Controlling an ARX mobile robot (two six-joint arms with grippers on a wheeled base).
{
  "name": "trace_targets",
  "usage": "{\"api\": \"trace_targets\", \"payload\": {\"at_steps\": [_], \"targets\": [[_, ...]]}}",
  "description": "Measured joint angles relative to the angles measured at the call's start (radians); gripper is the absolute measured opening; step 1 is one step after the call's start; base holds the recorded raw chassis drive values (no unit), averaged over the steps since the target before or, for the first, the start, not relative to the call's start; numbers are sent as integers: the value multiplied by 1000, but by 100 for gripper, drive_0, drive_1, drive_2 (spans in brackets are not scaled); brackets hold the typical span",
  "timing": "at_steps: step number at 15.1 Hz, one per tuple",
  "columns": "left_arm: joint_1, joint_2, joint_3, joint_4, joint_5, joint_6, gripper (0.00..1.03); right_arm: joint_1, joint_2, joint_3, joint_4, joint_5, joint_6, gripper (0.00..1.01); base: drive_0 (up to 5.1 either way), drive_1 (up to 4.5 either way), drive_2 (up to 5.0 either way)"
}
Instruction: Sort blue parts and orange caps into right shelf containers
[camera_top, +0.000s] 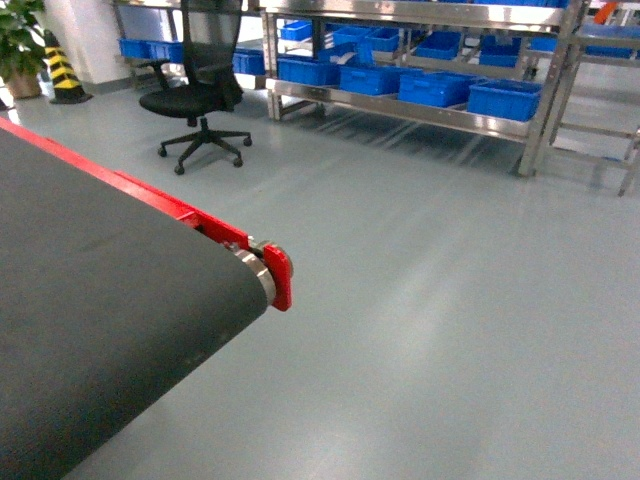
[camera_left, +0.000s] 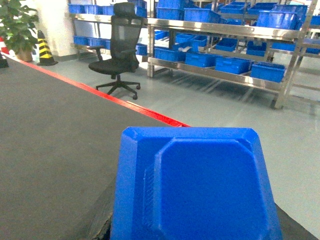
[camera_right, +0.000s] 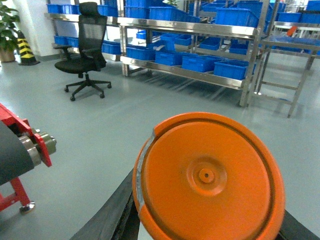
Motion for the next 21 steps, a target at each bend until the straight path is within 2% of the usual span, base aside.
{"api": "trace_targets", "payload": {"at_steps": [21], "targets": [[0,0,0,0,0,0,43,0,0,0,0,0,0,44,-169,-169,-169]]}}
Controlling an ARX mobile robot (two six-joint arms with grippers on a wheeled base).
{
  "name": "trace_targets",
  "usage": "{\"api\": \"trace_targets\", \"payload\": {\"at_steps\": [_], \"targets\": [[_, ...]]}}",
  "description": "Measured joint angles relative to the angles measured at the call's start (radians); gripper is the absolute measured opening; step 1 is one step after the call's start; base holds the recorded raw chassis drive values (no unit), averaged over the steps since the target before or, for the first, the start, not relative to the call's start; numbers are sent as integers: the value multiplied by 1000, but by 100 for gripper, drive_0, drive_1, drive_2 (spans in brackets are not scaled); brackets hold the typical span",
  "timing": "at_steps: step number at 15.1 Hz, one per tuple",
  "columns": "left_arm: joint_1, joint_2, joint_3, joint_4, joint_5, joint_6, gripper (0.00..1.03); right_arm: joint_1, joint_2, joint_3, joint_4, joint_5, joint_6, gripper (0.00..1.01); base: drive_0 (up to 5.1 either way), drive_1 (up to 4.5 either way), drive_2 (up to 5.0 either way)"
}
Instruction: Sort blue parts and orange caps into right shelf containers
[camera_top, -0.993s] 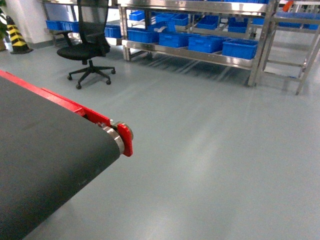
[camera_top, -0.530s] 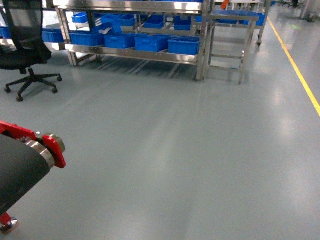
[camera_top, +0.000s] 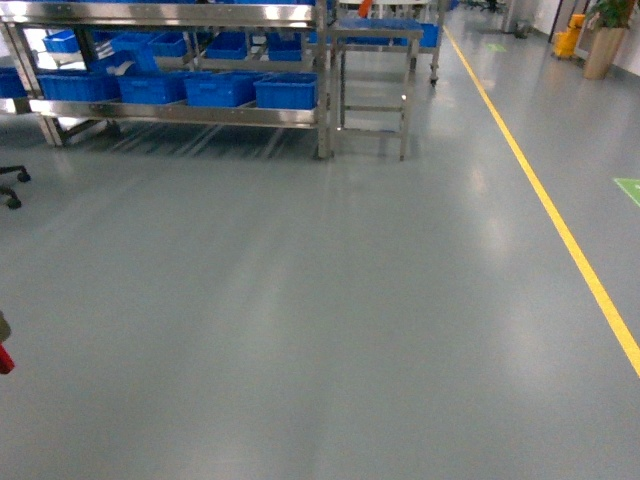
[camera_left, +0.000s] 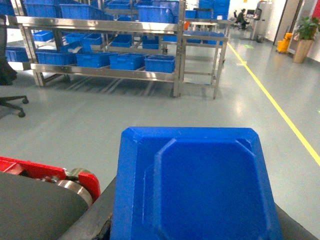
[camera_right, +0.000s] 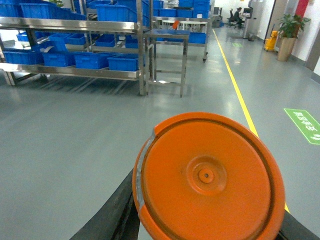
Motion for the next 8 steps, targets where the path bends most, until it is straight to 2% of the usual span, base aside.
{"api": "trace_targets", "payload": {"at_steps": [8], "targets": [[-3,0,0,0,3,0,43,0,0,0,0,2,0,44,-149,-149,-149]]}}
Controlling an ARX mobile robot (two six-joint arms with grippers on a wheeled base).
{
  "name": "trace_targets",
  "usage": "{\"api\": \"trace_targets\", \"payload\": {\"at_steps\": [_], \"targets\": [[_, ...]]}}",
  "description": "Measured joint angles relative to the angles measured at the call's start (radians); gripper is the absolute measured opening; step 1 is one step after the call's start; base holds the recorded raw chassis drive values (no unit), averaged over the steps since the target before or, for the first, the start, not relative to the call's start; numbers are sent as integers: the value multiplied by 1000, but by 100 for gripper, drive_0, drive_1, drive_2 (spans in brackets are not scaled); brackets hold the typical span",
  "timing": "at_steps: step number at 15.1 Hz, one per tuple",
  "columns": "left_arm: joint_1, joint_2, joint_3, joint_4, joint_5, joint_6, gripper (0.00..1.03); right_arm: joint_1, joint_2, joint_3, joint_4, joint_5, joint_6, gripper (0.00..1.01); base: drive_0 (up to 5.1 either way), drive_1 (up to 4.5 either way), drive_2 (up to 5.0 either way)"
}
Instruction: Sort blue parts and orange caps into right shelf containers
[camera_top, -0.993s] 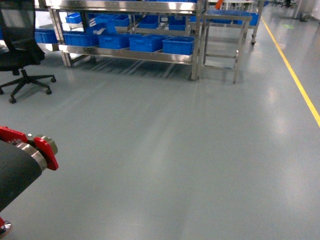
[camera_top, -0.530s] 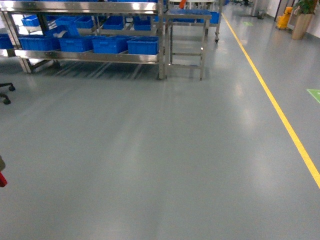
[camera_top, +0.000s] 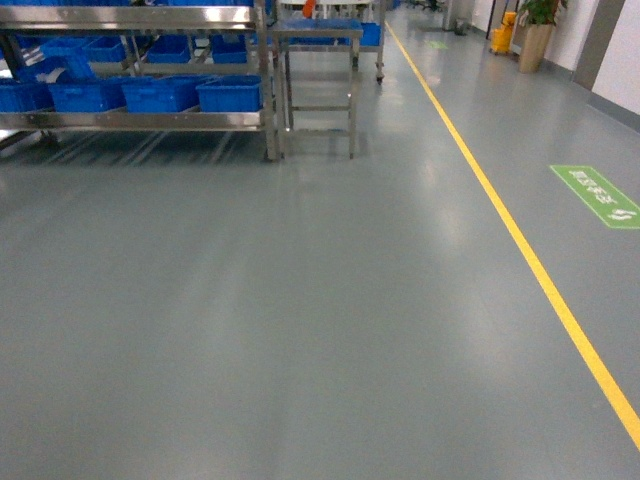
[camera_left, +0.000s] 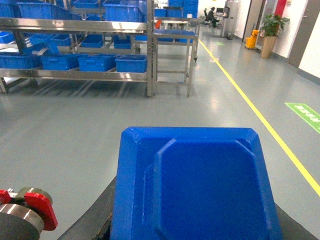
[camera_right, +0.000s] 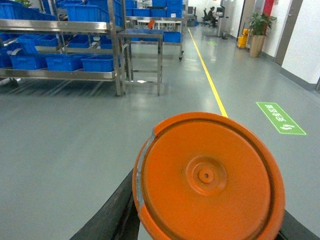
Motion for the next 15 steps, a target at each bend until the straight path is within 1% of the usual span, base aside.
{"api": "trace_targets", "payload": {"at_steps": [15], "targets": [[2,0,0,0,-3,0,43,0,0,0,-1,-1,0,44,-149,-149,-149]]}}
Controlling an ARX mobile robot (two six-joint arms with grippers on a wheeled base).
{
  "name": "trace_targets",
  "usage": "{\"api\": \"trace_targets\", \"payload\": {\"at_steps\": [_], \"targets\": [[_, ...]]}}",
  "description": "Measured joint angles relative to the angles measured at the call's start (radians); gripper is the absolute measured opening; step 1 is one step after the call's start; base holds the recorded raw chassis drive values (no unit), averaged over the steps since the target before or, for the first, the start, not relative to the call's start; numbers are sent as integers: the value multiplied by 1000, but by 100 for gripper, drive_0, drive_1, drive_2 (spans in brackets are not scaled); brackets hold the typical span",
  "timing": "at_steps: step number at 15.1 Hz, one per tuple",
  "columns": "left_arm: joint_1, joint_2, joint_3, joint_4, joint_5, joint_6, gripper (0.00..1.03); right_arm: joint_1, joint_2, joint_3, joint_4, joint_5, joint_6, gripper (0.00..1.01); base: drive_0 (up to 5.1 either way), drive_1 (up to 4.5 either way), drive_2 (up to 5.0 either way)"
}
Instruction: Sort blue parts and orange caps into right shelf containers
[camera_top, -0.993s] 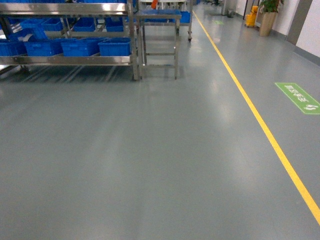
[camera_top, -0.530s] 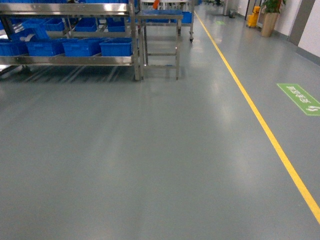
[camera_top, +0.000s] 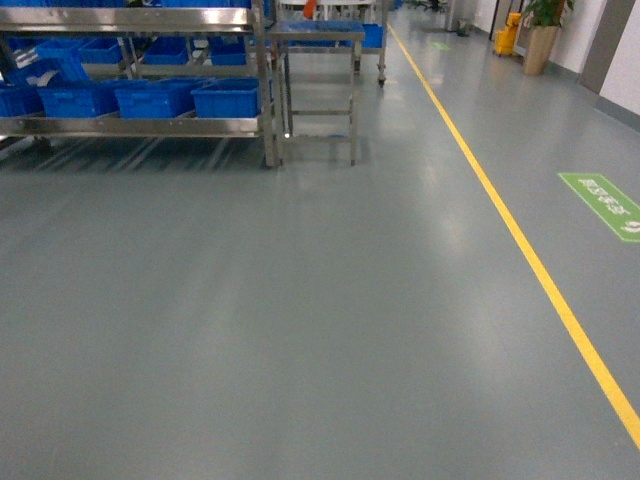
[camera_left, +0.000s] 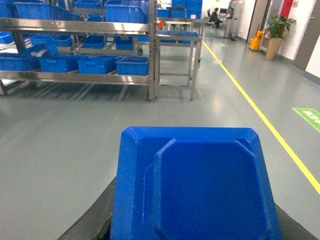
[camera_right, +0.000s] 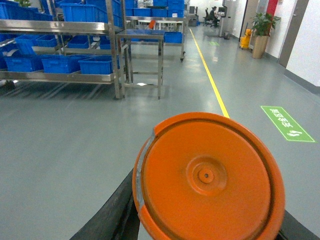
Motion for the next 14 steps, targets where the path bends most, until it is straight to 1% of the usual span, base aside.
{"api": "trace_targets", "payload": {"at_steps": [7,14], "targets": [[0,0,0,0,0,0,43,0,0,0,1,0,0,44,-149,-149,-149],[0,0,0,2,0,0,43,0,0,0,2,0,0,44,-2,431,-435]]}}
